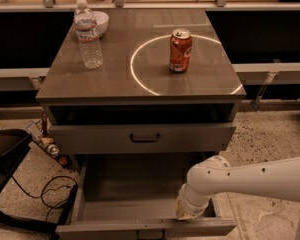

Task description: Open middle drawer

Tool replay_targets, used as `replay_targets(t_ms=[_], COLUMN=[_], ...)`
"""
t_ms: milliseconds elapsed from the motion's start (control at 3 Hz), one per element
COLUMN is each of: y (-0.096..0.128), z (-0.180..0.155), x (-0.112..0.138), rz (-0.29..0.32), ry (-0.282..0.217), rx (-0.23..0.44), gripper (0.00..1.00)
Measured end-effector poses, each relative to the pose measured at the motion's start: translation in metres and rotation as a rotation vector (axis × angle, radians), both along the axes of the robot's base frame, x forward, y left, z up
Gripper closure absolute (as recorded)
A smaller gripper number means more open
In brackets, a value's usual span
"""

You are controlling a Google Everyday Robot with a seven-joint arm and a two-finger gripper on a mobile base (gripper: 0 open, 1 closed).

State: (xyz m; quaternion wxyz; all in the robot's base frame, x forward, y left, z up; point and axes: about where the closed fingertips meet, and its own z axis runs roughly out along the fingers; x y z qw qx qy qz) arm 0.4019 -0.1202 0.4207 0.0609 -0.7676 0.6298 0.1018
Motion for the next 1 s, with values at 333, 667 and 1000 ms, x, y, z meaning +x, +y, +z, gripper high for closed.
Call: replay_targets(t_ms=[333, 667, 1000], y=[0.0001, 0.0001, 0.0001], z=[-0.0011, -0.0015, -0.0016], x=[-0.0014, -0.0019, -0.0019], rz=[0.001, 0.001, 0.001], ry=[0.003, 0.004, 0.004], rx=[0.0, 0.0, 0.0], gripper=[0.04, 0.0, 0.0])
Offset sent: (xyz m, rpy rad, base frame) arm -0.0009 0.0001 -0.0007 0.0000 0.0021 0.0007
